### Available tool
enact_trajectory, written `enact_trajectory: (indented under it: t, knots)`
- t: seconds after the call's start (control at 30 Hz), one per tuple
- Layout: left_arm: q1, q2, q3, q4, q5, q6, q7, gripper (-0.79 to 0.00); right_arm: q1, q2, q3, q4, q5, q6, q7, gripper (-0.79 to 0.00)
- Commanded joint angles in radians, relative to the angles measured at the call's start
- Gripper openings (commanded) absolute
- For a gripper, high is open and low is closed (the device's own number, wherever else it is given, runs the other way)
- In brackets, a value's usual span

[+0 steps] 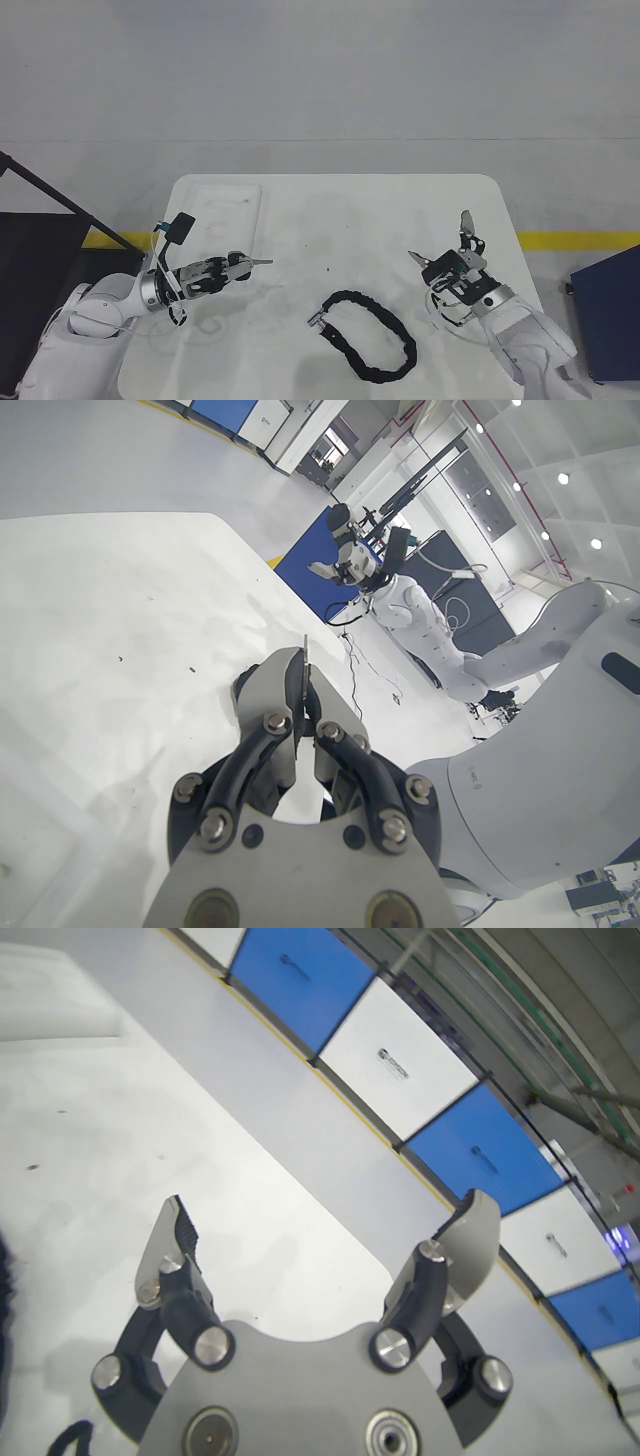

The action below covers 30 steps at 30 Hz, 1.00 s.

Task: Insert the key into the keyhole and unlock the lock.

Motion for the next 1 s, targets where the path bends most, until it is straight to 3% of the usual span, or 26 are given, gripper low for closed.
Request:
enact_trajectory:
  t: [0.0, 0.2, 0.77, 0.83, 0.97]
  knots:
    - [0.000, 0.000, 0.000, 0.000, 0.000, 0.000, 0.000, -0.785, 0.022, 0.000, -0.048, -0.029, -0.012, -0.085, 0.026, 0.000]
    - [0.000, 0.000, 0.000, 0.000, 0.000, 0.000, 0.000, -0.785, 0.128, 0.001, -0.245, -0.057, -0.153, -0.297, 0.034, 0.000]
    - [0.000, 0.000, 0.000, 0.000, 0.000, 0.000, 0.000, -0.785, 0.128, 0.001, -0.245, -0.057, -0.153, -0.297, 0.034, 0.000]
    - [0.000, 0.000, 0.000, 0.000, 0.000, 0.000, 0.000, -0.785, 0.140, 0.000, -0.254, -0.026, -0.066, -0.366, 0.024, 0.000]
    - [0.000, 0.000, 0.000, 0.000, 0.000, 0.000, 0.000, -0.785, 0.285, -0.005, -0.311, 0.059, 0.094, -0.639, 0.093, 0.000]
